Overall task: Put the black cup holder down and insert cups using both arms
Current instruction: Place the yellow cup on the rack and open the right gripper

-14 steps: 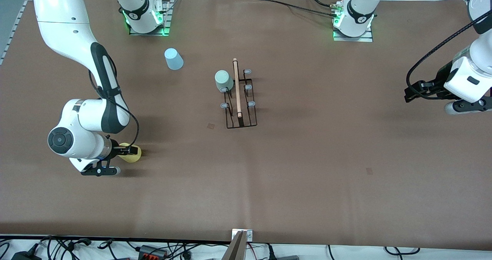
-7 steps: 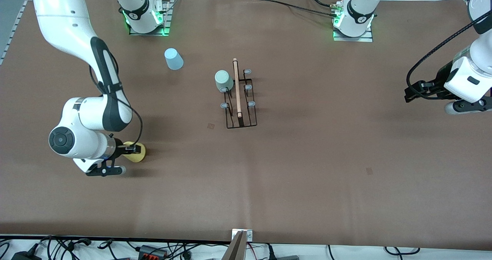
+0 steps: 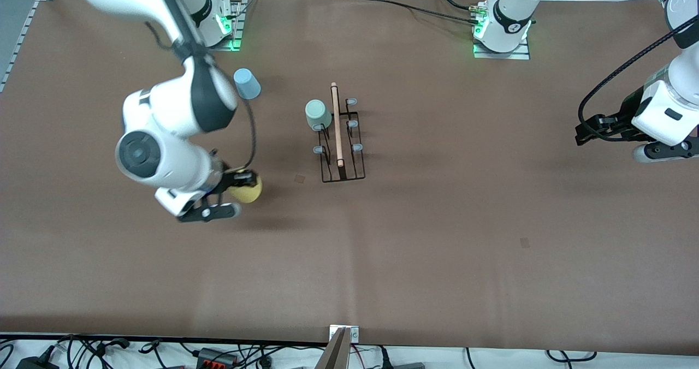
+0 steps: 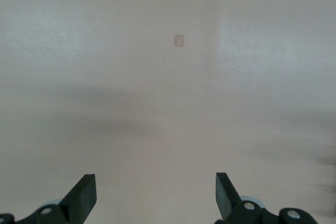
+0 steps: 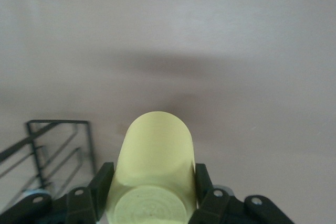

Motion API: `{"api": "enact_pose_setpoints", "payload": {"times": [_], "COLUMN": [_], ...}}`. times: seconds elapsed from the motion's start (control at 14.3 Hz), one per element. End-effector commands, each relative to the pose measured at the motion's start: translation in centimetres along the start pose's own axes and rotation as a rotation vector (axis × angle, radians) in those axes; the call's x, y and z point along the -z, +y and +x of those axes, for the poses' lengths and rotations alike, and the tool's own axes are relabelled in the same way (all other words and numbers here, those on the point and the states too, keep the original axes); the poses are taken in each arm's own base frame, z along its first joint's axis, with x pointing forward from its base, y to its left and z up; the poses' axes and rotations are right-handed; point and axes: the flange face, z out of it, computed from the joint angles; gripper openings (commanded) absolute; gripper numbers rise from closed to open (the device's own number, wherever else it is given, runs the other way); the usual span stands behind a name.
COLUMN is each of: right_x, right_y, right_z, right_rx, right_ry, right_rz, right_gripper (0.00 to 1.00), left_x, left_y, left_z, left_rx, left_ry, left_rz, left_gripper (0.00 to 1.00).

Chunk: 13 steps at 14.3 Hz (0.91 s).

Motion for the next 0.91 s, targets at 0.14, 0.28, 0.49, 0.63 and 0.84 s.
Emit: {"api": "enact_pose_setpoints", "payload": {"times": [0.14,0.28,0.49,0.63,0.84], "right_x": [-0.6,-2.0,-3.8,-4.6,-5.8], "right_y": [-10.8,-12.4,-13.0,-13.8,-15.5], "right_z": [-4.3,-5.0,-5.0,-5.4,-5.8], "right_rx": [-0.106,-0.113,-0.105,-0.098,-0.085], "right_ry": [-0.016,-0.027,-0.042,-0.059,-0.059], "right_rz": [-0.019,-0.028,-0.036,-0.031,-0.012], "right_gripper": [0.24,0.24,0.24,0.24,0.24], "left_x": [0.7,0.7,0.8,0.7,0.8], "left_y": [-0.3,-0.3,-0.3,-0.3,-0.3], "left_z": [-0.7,-0.7,-0.7,-0.7,-0.7], "left_rx": [-0.017,-0.017,-0.017,-0.017,-0.017], "left_ry": [0.0,0.0,0.002,0.0,0.002], "left_rz": [0.003,0.003,0.003,0.003,0.003], "left_gripper": [1.0,1.0,1.0,1.0,1.0]}}
